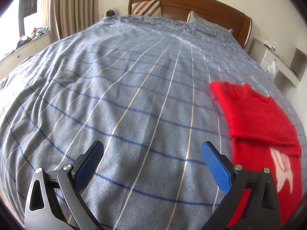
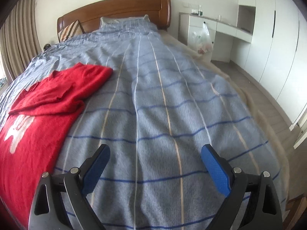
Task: Fold small clothes
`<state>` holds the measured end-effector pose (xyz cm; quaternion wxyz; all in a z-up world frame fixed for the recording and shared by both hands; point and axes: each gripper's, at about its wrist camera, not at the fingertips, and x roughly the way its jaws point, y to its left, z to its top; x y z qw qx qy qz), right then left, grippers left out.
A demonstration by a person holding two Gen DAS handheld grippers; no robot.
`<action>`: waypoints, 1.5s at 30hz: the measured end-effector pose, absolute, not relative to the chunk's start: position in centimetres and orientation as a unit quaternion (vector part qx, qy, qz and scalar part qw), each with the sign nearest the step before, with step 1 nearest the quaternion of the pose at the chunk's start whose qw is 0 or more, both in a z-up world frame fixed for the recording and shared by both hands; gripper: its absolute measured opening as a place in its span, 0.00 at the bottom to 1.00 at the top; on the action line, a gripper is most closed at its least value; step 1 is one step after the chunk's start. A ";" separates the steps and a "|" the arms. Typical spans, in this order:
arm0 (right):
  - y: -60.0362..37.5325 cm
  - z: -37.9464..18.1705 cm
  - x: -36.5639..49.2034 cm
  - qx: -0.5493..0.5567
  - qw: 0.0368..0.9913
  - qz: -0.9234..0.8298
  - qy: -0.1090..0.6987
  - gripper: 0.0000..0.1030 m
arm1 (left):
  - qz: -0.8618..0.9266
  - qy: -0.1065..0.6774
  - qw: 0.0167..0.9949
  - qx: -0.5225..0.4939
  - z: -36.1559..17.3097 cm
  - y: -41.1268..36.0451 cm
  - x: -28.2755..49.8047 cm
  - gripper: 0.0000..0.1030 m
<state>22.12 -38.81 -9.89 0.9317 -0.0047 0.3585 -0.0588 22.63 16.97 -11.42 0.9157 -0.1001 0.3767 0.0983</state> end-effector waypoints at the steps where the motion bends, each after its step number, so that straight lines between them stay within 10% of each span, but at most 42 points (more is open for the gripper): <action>1: -38.5 -9.1 22.7 -0.018 0.934 -0.070 0.349 0.93 | 0.105 0.373 0.917 -0.099 -11.0 16.8 23.6 0.99; 9: -40.2 -16.0 28.6 0.034 0.907 -0.068 0.414 0.98 | 0.164 0.442 0.878 -0.078 -16.0 17.0 29.9 1.00; 45: -39.8 -15.9 28.6 0.023 0.906 -0.084 0.414 1.00 | 0.163 0.429 0.885 -0.081 -16.1 17.1 29.7 1.00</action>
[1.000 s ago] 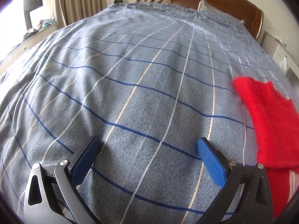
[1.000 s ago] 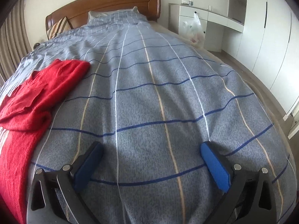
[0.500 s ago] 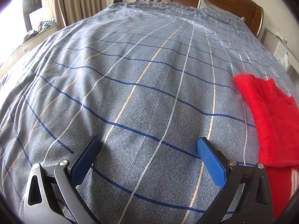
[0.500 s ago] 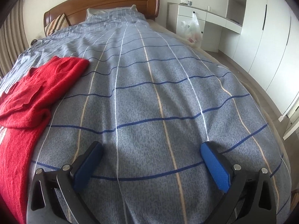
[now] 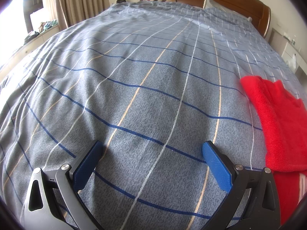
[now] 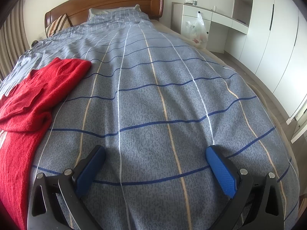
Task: Fold small clothes
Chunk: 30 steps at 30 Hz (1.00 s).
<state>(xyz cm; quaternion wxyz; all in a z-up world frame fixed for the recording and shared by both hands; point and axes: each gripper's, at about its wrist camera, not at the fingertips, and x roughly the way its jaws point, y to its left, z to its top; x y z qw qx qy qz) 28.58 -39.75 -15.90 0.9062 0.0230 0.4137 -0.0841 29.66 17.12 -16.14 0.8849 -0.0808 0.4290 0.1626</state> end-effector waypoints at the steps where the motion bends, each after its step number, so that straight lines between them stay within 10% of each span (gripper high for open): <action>1: -39.7 -15.9 28.6 0.023 0.906 -0.084 0.414 1.00 | 0.163 0.429 0.885 -0.081 -16.1 17.1 29.7 1.00; 30: -39.6 -16.1 28.8 0.024 0.904 -0.082 0.419 1.00 | 0.163 0.429 0.885 -0.081 -16.1 17.1 29.7 1.00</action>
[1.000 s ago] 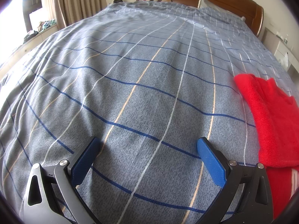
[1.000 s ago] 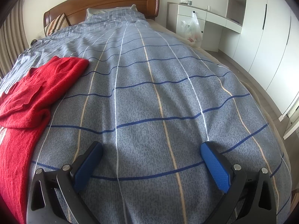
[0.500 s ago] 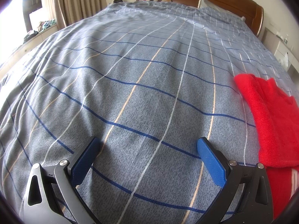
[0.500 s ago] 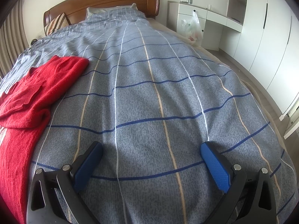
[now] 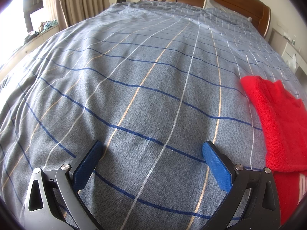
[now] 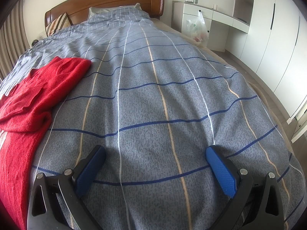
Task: Fold small clothes
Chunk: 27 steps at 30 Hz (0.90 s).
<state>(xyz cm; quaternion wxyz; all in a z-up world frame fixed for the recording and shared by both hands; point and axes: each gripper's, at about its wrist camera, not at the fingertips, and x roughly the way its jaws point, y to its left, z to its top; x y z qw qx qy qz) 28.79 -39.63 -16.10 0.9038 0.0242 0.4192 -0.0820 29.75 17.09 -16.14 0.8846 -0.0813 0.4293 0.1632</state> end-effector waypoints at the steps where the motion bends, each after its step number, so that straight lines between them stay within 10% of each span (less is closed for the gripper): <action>1: -39.6 -16.1 28.8 0.024 0.904 -0.082 0.419 1.00 | 0.163 0.429 0.885 -0.081 -16.1 17.1 29.8 1.00; 27: -39.6 -16.1 28.8 0.024 0.905 -0.082 0.418 1.00 | 0.169 0.430 0.884 -0.077 -16.2 16.8 29.8 1.00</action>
